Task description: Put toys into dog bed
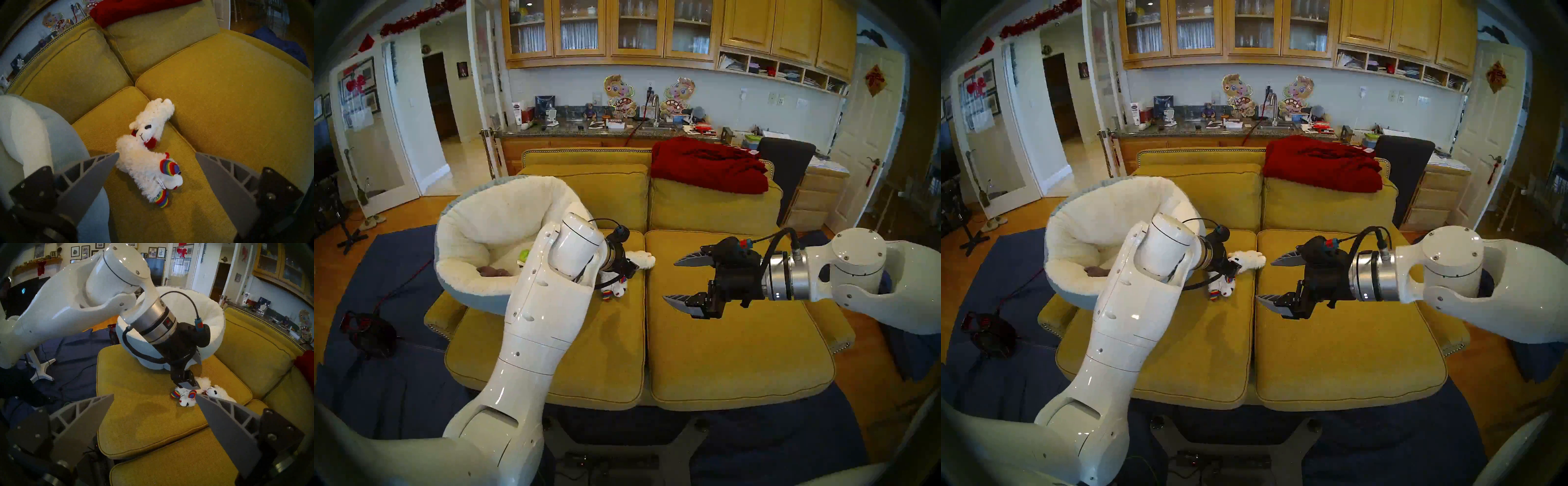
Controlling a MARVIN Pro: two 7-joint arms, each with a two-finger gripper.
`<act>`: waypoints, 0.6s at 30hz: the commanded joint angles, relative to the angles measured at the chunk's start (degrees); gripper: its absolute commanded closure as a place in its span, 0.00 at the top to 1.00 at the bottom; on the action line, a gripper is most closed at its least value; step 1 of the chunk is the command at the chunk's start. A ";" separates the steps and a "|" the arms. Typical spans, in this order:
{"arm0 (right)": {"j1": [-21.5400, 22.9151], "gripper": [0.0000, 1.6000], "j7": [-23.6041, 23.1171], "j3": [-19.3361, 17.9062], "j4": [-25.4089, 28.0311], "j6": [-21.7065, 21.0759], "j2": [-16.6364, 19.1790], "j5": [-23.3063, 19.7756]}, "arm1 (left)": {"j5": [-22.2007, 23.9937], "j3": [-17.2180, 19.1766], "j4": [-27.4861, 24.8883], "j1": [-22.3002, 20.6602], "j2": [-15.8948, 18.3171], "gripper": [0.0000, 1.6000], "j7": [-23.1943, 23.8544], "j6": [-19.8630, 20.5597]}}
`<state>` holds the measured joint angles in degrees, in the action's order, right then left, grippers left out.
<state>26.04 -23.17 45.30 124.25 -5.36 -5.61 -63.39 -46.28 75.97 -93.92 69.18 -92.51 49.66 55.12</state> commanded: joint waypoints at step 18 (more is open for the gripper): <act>1.26 1.00 0.13 -1.16 -0.04 0.61 -0.12 0.00 | -10.12 6.16 15.64 -10.25 -9.64 1.00 0.23 -0.12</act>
<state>26.06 -23.17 45.31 124.25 -5.35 -5.60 -63.39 -54.93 80.30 -79.71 65.11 -99.39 49.29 55.12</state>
